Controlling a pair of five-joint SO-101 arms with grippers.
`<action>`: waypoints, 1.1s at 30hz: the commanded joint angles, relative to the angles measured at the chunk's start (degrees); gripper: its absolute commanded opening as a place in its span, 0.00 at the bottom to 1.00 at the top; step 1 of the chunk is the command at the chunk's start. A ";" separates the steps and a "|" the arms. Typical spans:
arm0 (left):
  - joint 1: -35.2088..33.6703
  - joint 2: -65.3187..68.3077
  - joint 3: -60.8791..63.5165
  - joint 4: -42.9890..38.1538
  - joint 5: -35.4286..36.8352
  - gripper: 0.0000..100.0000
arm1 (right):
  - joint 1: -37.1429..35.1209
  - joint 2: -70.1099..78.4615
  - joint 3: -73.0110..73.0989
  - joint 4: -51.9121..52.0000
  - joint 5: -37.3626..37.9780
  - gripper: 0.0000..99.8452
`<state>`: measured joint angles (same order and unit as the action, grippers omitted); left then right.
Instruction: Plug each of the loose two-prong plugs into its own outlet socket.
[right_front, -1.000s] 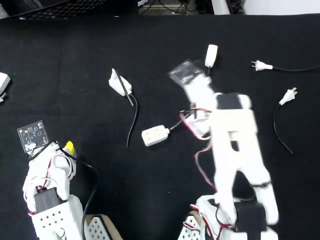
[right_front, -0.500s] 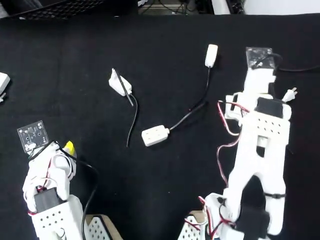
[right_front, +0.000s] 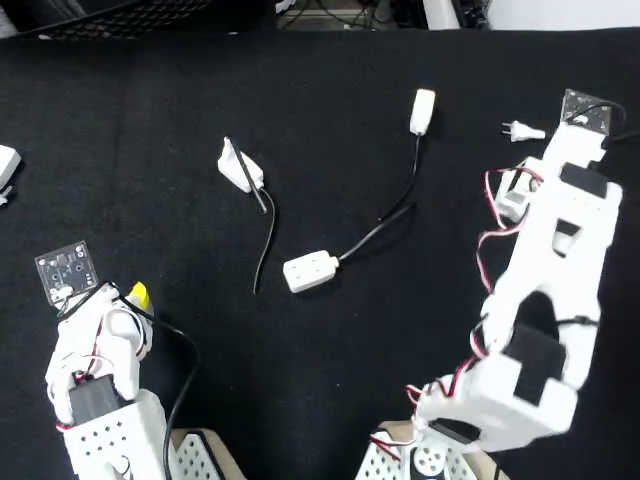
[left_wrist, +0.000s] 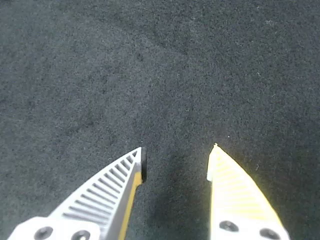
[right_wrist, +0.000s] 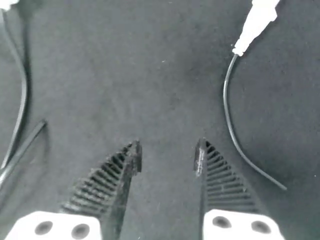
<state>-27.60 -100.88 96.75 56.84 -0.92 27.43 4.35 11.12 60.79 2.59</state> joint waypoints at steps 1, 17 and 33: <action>0.31 0.18 0.84 0.44 0.00 0.22 | 2.11 1.71 -6.02 -0.62 -0.44 0.18; 0.57 0.18 0.84 0.44 -0.09 0.22 | 7.12 19.91 -20.09 -8.70 -5.10 0.18; 0.66 0.18 0.84 0.44 0.00 0.22 | 12.92 47.78 -48.13 -10.11 -6.33 0.18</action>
<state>-27.60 -100.88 96.75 56.84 -0.92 37.54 49.80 -30.29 51.47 -3.82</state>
